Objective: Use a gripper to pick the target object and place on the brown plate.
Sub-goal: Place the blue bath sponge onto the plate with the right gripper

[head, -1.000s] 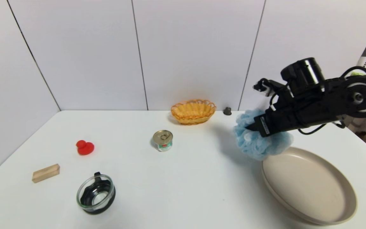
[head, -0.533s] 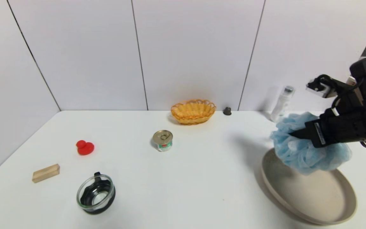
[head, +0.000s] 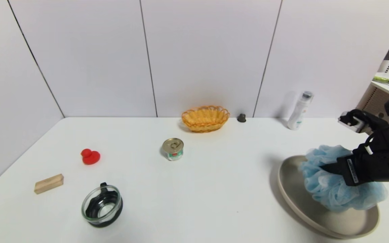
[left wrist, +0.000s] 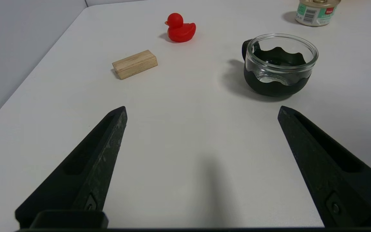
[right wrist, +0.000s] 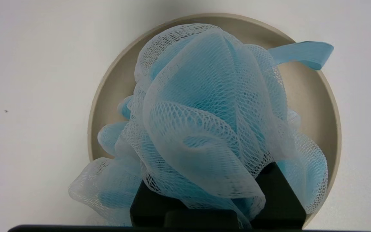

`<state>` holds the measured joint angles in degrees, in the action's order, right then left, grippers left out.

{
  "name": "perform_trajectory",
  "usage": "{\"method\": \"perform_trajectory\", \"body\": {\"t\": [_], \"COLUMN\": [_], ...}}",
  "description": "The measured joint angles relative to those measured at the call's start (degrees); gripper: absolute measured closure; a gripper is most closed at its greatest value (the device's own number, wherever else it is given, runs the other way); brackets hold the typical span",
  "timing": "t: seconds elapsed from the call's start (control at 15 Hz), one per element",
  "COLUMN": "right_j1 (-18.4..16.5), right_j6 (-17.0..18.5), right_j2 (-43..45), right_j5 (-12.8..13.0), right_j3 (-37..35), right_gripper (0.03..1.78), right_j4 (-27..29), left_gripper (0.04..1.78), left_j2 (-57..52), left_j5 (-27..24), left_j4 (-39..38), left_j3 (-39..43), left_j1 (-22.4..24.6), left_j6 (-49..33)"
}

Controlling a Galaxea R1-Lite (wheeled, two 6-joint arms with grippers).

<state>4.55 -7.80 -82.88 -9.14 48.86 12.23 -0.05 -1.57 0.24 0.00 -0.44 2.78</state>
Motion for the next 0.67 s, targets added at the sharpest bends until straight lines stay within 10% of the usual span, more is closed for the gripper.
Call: {"method": "perform_trajectory", "body": {"t": [0.67], "right_j1": [-0.17], "right_j6": [0.01], "right_j2": [-1.66], "right_j5": [0.16], "right_j3": [0.48], "right_gripper": [0.48], "right_j4": [0.11], "left_gripper": [0.13], "left_j2": [0.00], "left_j5": [0.00], "left_j4": [0.00], "left_j3": [0.00], "left_j1": [0.00], "left_j6": [0.02]}}
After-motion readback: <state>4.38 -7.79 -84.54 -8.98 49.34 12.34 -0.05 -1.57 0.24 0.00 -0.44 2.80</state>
